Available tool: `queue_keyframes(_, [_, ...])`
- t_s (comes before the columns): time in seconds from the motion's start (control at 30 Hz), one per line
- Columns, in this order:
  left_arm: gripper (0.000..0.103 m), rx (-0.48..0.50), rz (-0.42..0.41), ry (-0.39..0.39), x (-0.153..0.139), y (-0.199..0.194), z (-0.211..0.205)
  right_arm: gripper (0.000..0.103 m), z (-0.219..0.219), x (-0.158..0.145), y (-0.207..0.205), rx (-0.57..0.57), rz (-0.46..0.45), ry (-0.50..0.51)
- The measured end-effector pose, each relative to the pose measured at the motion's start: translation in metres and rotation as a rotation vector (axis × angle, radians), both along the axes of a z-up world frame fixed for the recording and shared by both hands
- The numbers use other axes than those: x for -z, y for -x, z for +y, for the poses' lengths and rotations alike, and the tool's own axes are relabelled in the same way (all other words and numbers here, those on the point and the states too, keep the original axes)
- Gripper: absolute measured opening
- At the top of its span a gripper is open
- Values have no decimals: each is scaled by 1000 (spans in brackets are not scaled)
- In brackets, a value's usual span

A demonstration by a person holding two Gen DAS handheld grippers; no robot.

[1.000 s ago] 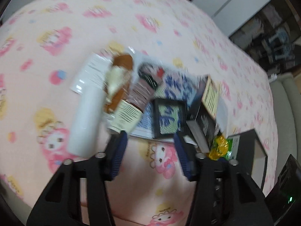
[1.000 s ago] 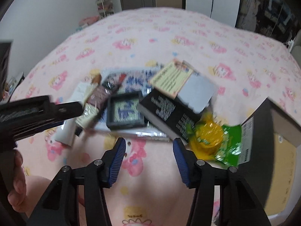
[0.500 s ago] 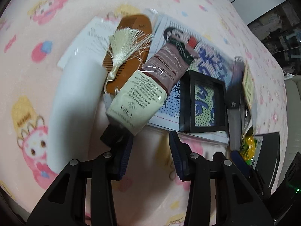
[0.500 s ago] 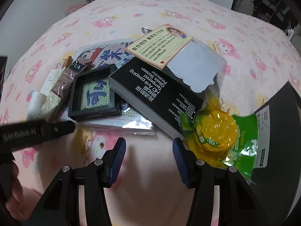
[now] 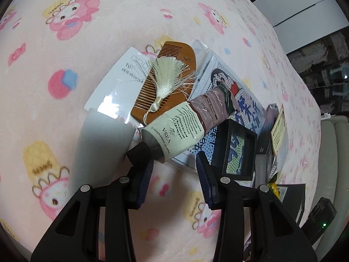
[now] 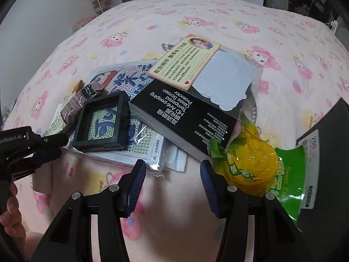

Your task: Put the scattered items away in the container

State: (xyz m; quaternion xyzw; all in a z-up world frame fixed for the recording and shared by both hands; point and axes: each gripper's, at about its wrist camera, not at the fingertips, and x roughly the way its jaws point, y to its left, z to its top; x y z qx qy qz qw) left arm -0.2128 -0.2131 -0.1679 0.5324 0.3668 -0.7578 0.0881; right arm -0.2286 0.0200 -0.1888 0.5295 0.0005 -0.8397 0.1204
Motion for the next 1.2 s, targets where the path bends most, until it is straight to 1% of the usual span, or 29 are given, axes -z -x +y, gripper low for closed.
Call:
queue_keyframes(0.1, [41, 0, 28, 28, -5, -1, 1, 48, -2, 1, 5, 1, 11, 8])
queue_keyframes(0.13, [41, -4, 35, 39, -8, -1, 1, 49, -4, 1, 6, -2, 10, 10])
queue_keyframes(0.17, [41, -8, 39, 49, -2, 1, 0, 50, -8, 2, 6, -6, 6, 12])
queue_keyframes(0.27, [41, -21, 60, 66, -9, 4, -8, 53, -16, 3, 8, -10, 7, 8])
queue_keyframes(0.33, [41, -14, 60, 76, 19, 8, -14, 53, -19, 3, 7, -11, 11, -3])
queue_keyframes(0.37, [41, -15, 58, 69, 25, 6, -19, 53, -20, 3, 8, -11, 10, -7])
queue_keyframes(0.43, [41, -17, 55, 51, 35, 1, -28, 53, -21, 3, 7, -14, 8, -11])
queue_keyframes(0.5, [41, -10, 60, 40, 38, 5, -29, 53, -21, 3, 8, -21, 9, -9])
queue_keyframes(0.53, [40, -3, 65, 48, 38, 6, -26, 53, -22, 4, 8, -29, 9, -7])
queue_keyframes(0.6, [35, 33, 69, 66, 39, 9, -15, 53, -24, 6, 10, -49, 2, 21])
queue_keyframes(0.67, [35, 70, 64, 88, 40, 10, -6, 53, -27, 9, 13, -61, -25, 74])
queue_keyframes(0.7, [35, 79, 65, 102, 39, 9, -4, 49, -27, 11, 13, -63, -33, 94])
queue_keyframes(0.73, [35, 87, 65, 114, 39, 8, -3, 49, -28, 12, 13, -64, -37, 106])
queue_keyframes(0.87, [34, 91, 68, 69, 40, -2, -5, 48, -31, 9, 6, -62, -14, 98])
queue_keyframes(0.97, [34, 109, 38, 19, 40, -19, -4, 47, -28, 2, -6, -65, -8, 77])
queue_keyframes(1.1, [35, 139, 32, 35, 36, -40, 5, 45, -15, -9, -31, -80, -9, 99])
queue_keyframes(1.2, [35, 127, 14, -4, 43, -39, 0, 45, -8, -11, -39, -86, -23, 112])
